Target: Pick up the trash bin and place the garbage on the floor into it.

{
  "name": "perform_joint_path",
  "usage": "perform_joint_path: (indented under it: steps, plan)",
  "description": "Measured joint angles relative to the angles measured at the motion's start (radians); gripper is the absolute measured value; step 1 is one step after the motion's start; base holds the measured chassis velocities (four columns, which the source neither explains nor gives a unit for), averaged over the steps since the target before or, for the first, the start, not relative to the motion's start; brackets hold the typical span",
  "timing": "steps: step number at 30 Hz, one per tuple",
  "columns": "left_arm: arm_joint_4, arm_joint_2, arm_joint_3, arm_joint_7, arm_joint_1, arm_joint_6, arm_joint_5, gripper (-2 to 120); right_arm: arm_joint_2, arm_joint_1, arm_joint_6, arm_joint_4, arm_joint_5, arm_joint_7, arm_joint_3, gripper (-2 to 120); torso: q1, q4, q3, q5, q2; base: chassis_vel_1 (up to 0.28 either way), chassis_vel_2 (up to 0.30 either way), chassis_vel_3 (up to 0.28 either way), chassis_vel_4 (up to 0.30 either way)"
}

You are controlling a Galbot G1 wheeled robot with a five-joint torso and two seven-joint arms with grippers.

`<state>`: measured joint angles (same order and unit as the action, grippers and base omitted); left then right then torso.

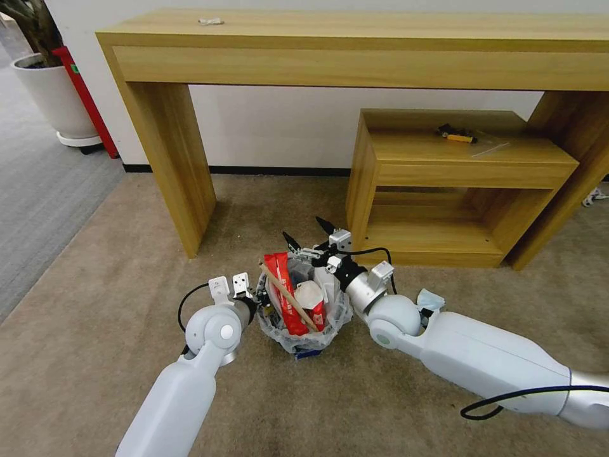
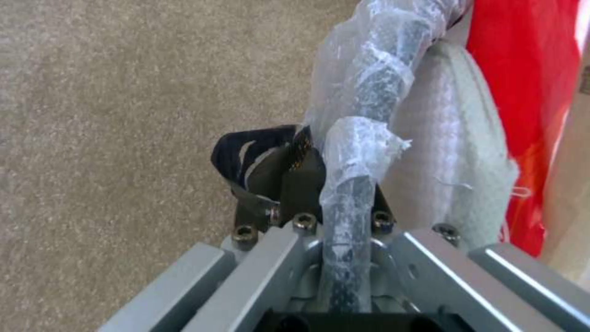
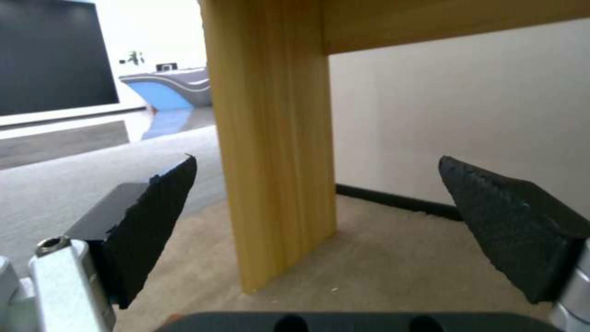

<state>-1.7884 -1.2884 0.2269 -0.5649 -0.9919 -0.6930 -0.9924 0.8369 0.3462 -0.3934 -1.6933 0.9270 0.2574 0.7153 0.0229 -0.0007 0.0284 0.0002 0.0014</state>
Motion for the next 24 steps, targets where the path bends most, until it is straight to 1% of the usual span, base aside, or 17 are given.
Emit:
perform_joint_path:
  steps: [2,4,5,7,8,9,10,11,12,13,14,16,17,18,20,23,24]
  plan:
    - [0.0,0.004,0.004,0.001,-0.005,0.0,0.001,0,-0.023,0.001,0.004,-0.002,0.001,0.001,-0.017,100,0.0,0.0,0.0,-0.0001,0.0,0.0,0.0,0.0,0.0]
    - [-0.001,0.01,0.01,0.003,-0.01,0.0,0.004,0,-0.091,0.025,0.013,-0.003,-0.003,0.0,-0.067,100,0.0,0.0003,0.0,-0.0001,0.0,0.0,0.0,0.0,0.0]
    - [-0.001,0.01,0.01,0.003,-0.01,0.0,0.004,0,-0.091,0.025,0.013,-0.003,-0.003,0.0,-0.067,100,0.0,0.0003,0.0,-0.0001,0.0,0.0,0.0,0.0,0.0]
    - [-0.002,0.013,0.013,0.004,-0.011,0.0,0.004,0,-0.15,0.067,0.018,-0.01,-0.001,0.004,-0.108,100,0.0,-0.0007,0.0,0.0001,0.0,0.0,0.0,0.0,0.0]
    - [-0.003,0.014,0.014,0.004,-0.011,0.0,0.004,0,-0.187,0.089,0.017,-0.015,-0.004,0.004,-0.13,100,0.0,-0.0005,0.0,0.0005,0.0,0.0,0.0,0.0,0.0]
    - [-0.003,0.014,0.014,0.004,-0.011,0.0,0.004,0,-0.187,0.089,0.017,-0.015,-0.004,0.004,-0.13,100,0.0,-0.0005,0.0,0.0005,0.0,0.0,0.0,0.0,0.0]
    - [-0.003,0.014,0.015,0.004,-0.011,0.0,0.004,0,-0.206,0.099,0.014,-0.015,-0.008,0.004,-0.14,100,0.0,-0.0006,0.0,0.0004,0.0,0.0,0.0,0.0,0.0]
    - [-0.004,0.016,0.016,0.004,-0.011,0.0,0.004,0,-0.245,0.124,0.002,-0.014,-0.02,0.005,-0.159,100,0.0,-0.0006,0.0,-0.0004,0.0,0.0,0.0,0.0,0.0]
    - [-0.005,0.017,0.016,0.004,-0.011,0.0,0.003,0,-0.268,0.139,-0.01,-0.009,-0.029,0.007,-0.169,100,0.0,-0.0008,0.0,0.0001,0.0,0.0,0.0,0.0,0.0]
    - [-0.005,0.017,0.016,0.004,-0.011,0.0,0.003,0,-0.268,0.139,-0.01,-0.009,-0.029,0.007,-0.169,100,0.0,-0.0008,0.0,0.0001,0.0,0.0,0.0,0.0,0.0]
    - [-0.006,0.017,0.016,0.004,-0.011,0.0,0.003,0,-0.286,0.153,-0.022,0.0,-0.042,0.012,-0.177,100,0.0,-0.0004,0.0,0.0003,0.0,0.0,0.0,0.0,0.0]
    - [-0.009,0.015,0.017,0.004,-0.014,0.0,0.004,0,-0.306,0.183,-0.066,0.05,-0.078,0.019,-0.194,100,0.0,-0.0001,0.0,-0.0002,0.0,0.0,0.0,0.0,0.0]
    - [-0.009,0.015,0.017,0.004,-0.014,0.0,0.004,0,-0.306,0.183,-0.066,0.05,-0.078,0.019,-0.194,100,0.0,-0.0001,0.0,-0.0002,0.0,0.0,0.0,0.0,0.0]
    - [-0.01,0.015,0.018,0.004,-0.015,0.0,0.004,0,-0.307,0.205,-0.095,0.094,-0.101,0.024,-0.208,100,0.0,-0.0001,0.0,0.0004,0.0,0.0,0.0,0.0,0.0]
    - [-0.011,0.017,0.023,0.004,-0.019,0.0,0.005,0,-0.306,0.24,-0.137,0.162,-0.137,0.024,-0.227,100,0.0,0.0,0.0,0.0001,0.0,0.0,0.0,0.0,0.0]
    - [-0.011,0.021,0.029,0.005,-0.02,0.0,0.005,0,-0.304,0.267,-0.158,0.203,-0.17,0.021,-0.242,100,0.0,-0.0003,0.0,0.0002,0.0,0.0,0.0,0.0,0.0]
    - [-0.012,0.023,0.033,0.005,-0.02,0.0,0.004,0,-0.301,0.283,-0.172,0.221,-0.185,0.021,-0.254,100,0.0,0.0001,0.0,0.0001,0.0,0.0,0.0,0.0,0.0]
